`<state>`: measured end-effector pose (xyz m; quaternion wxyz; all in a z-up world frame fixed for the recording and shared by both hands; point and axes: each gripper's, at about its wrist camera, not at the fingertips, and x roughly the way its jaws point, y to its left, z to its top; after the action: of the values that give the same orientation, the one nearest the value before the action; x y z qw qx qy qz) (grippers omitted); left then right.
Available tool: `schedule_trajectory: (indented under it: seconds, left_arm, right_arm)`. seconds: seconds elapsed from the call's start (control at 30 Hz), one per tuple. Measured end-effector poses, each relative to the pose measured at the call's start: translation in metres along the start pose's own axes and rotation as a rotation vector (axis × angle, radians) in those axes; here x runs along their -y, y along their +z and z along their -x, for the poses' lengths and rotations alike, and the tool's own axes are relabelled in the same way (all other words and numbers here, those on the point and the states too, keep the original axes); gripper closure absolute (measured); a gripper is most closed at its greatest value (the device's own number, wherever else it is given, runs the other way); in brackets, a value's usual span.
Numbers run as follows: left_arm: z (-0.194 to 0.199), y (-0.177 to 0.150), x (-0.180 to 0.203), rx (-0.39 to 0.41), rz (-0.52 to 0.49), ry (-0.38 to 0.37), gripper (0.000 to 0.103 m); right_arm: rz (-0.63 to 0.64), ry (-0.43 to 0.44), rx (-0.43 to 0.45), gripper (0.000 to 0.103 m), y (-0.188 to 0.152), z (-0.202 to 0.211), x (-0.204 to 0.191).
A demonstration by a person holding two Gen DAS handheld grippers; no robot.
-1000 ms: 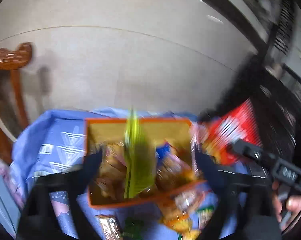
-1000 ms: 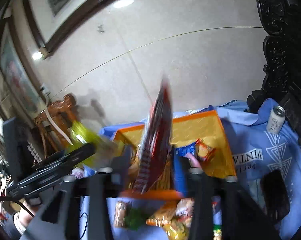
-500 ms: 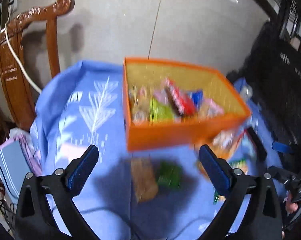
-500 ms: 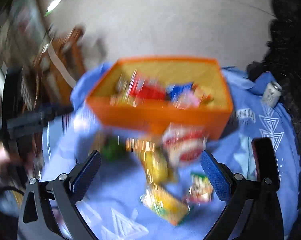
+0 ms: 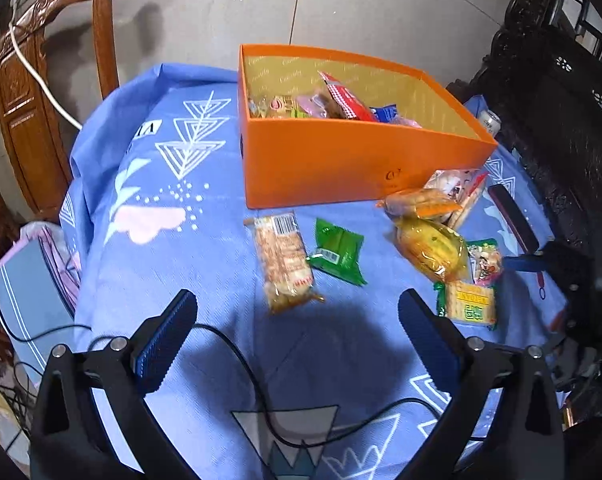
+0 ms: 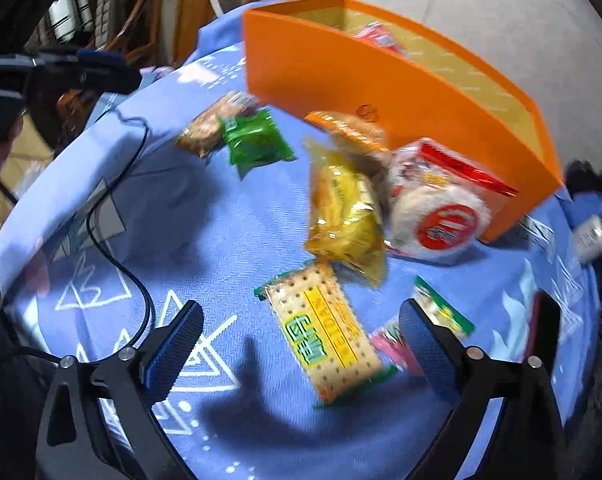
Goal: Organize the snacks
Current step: 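Grasp the WEIDAN cracker packet with the right tool while the left grasps the barcode biscuit packet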
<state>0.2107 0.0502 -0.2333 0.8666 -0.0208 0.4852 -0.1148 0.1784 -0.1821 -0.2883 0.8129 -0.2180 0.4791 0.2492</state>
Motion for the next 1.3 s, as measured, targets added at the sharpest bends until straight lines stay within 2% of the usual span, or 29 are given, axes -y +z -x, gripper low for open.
schedule_trajectory:
  seconds: [0.1,0.23,0.33,0.4,0.5,0.53,0.77,0.83,0.87,0.9,0.93,1.13,1.23,1.27,1.3]
  left_arm:
    - [0.0,-0.003,-0.001,-0.014,0.006,0.0,0.004]
    - [0.0,-0.008,-0.002,-0.025,0.018,0.005,0.004]
    - [-0.003,-0.012,-0.004,-0.041,0.031,0.007,0.004]
    - [-0.005,-0.013,-0.005,-0.046,0.033,0.01,0.004]
    - [-0.01,-0.013,-0.006,-0.043,0.024,0.017,0.004]
    - [-0.014,-0.012,-0.006,-0.042,0.02,0.02,0.004]
    - [-0.056,0.001,-0.007,-0.039,-0.051,0.042,0.004]
    - [-0.071,0.004,-0.007,-0.044,-0.076,0.044,0.004]
    - [-0.08,0.004,-0.007,-0.049,-0.093,0.05,0.004]
    - [-0.087,0.004,-0.008,-0.056,-0.105,0.053,0.004]
    - [-0.093,0.004,-0.009,-0.063,-0.113,0.05,0.004]
    - [-0.121,0.0,-0.008,-0.082,-0.153,0.056,0.005]
    - [-0.126,0.001,-0.008,-0.053,-0.157,0.08,0.017]
    - [-0.126,0.003,-0.009,-0.042,-0.155,0.082,0.023]
    - [-0.126,0.004,-0.009,-0.032,-0.149,0.082,0.034]
  right_arm:
    - [0.034,0.027,-0.024,0.017,0.002,-0.014,0.004]
    - [0.068,0.047,-0.054,0.018,0.002,-0.027,0.009]
    - [0.075,0.067,-0.124,0.018,-0.005,-0.045,0.014]
    - [-0.008,0.105,-0.127,0.012,-0.01,-0.05,0.025]
    - [-0.031,0.122,-0.114,0.003,-0.012,-0.053,0.025]
    - [0.0,0.089,-0.114,0.003,-0.014,-0.055,0.019]
    - [-0.011,0.088,-0.095,0.003,-0.015,-0.055,0.02]
    - [-0.023,0.08,-0.106,0.013,-0.014,-0.053,0.019]
    - [-0.014,0.083,-0.09,0.028,-0.014,-0.048,0.016]
    - [-0.005,0.084,-0.085,0.049,-0.015,-0.044,0.013]
    - [0.001,0.086,-0.082,0.056,-0.014,-0.04,0.011]
    - [-0.048,0.061,-0.095,0.056,-0.022,-0.033,0.001]
    - [-0.107,0.06,-0.087,0.056,-0.029,-0.03,-0.002]
    - [-0.12,0.057,-0.087,0.055,-0.029,-0.029,-0.002]
    - [-0.14,0.054,-0.086,0.054,-0.028,-0.028,0.0]
